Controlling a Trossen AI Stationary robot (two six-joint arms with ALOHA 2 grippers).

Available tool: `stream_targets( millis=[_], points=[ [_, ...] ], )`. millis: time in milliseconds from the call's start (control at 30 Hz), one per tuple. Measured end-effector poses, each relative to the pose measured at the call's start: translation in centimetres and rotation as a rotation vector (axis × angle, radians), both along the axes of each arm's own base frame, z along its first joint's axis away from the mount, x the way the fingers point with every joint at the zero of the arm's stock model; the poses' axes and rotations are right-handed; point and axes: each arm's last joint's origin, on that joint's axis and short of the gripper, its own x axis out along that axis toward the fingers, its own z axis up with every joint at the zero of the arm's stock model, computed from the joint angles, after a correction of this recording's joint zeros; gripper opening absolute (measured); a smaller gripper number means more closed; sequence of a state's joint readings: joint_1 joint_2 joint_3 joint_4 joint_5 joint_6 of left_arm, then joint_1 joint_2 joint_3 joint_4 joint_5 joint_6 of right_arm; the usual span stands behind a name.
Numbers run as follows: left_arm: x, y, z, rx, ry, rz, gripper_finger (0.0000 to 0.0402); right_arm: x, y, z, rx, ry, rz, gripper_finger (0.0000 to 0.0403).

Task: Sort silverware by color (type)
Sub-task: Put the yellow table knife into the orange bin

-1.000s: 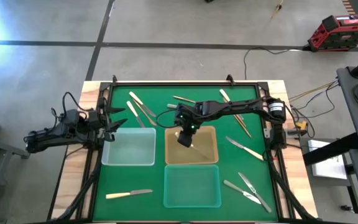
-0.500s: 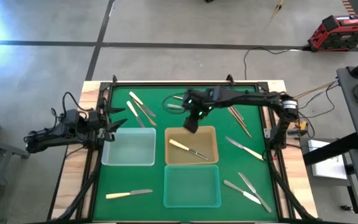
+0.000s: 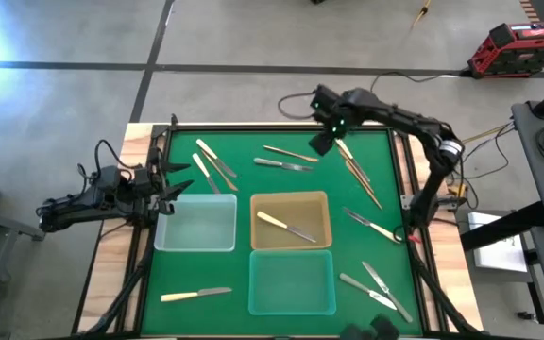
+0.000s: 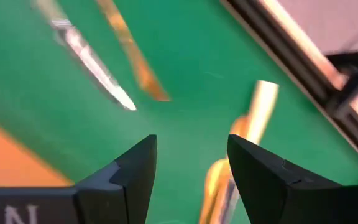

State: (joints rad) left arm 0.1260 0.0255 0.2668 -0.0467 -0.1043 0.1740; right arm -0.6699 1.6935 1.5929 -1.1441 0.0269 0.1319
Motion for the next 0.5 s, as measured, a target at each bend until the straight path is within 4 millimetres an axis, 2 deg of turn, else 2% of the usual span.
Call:
stream_targets(
  millis=[233, 367, 500],
  points=[
    [0.0, 0.0, 0.0, 0.0, 0.0, 0.0, 0.0192, -3.6, -6.4, -4.7, 0.093, 0.118, -0.109, 0.0189],
    [0.0, 0.0, 0.0, 0.0, 0.0, 0.0, 0.0192, -4.6, -8.6, -7.6, 0.142, 0.162, -0.129, 0.0184],
    [0.0, 0.0, 0.0, 0.0, 0.0, 0.0, 0.0192, -4.8, -9.6, -9.9, 0.184, 0.191, -0.106, 0.0179]
  ],
)
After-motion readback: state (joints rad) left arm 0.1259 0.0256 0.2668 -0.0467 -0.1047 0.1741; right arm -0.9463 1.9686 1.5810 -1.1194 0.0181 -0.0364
